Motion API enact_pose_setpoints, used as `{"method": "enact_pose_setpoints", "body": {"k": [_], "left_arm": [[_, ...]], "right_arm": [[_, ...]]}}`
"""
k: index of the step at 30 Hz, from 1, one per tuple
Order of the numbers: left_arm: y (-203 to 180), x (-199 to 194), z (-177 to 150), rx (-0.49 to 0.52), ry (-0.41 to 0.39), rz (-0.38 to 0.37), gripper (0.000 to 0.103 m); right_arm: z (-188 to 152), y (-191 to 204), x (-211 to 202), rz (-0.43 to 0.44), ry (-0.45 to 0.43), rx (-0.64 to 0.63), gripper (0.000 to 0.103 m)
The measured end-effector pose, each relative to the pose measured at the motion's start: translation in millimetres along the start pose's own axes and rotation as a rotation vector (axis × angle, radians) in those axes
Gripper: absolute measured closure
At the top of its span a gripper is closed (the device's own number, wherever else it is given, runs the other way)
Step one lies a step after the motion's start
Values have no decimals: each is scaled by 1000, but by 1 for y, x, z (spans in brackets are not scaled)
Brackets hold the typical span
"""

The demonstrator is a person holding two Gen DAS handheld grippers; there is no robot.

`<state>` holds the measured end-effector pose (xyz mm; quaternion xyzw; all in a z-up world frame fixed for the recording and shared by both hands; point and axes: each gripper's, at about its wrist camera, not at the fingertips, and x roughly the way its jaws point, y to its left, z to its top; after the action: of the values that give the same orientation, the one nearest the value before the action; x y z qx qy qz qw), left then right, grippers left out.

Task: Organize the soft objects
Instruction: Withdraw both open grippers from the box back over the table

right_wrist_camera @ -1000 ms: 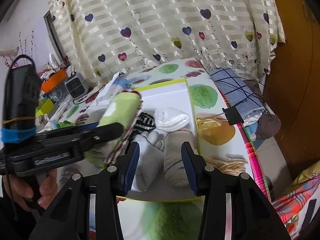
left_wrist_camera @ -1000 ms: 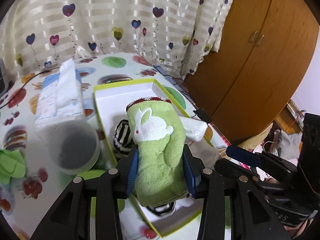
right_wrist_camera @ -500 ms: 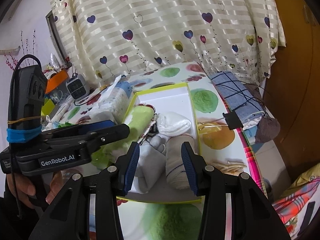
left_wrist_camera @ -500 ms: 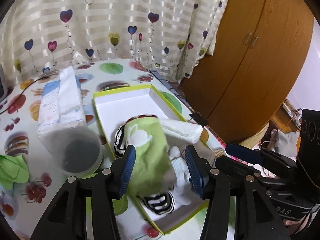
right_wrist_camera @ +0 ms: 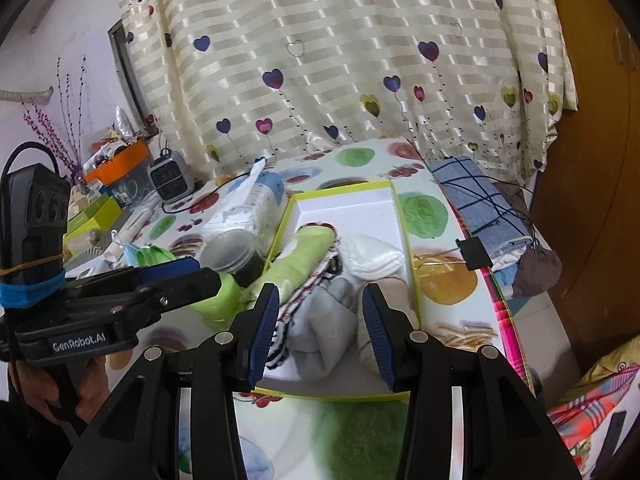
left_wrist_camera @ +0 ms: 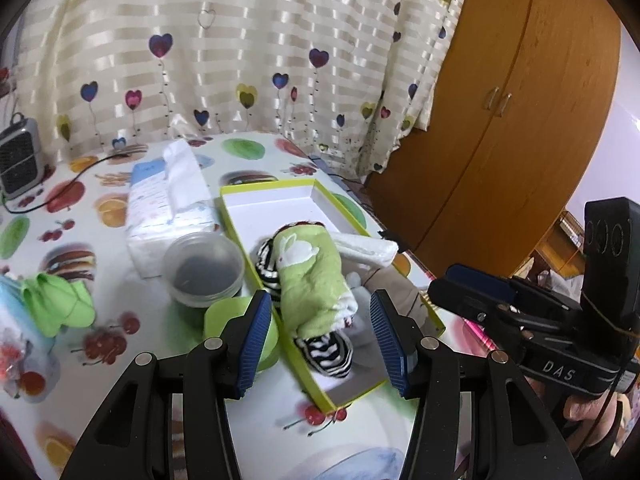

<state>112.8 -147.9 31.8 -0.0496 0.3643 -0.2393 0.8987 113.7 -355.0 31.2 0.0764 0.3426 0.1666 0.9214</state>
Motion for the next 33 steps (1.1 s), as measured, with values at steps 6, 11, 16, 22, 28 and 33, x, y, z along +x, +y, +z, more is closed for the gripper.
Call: {"method": "enact_pose_setpoints", "body": {"k": [6,11,16,22,28,33], "left_arm": [[10,-19,-9,-26,-22,37,52],[15,-34,-17,-35,-40,41,52],[22,-49,-24,-41,-61,62,52],[38,-61,-32,-79,-72,100,52],[49,-69,-41,-97,-67,104,52],[62,-69,-50,-126,-47,123,52]], "right_arm": [[0,17,-8,14,-9,-27,58],[-3,40,-10,36,-4,-83,58],[-7,59,-10,57,3,-123,58],[-8,80,-7,75,6,-157,58],[-9,95,-4,96,8,-180,58],[-11,106,2,123,17,-199,57]]}}
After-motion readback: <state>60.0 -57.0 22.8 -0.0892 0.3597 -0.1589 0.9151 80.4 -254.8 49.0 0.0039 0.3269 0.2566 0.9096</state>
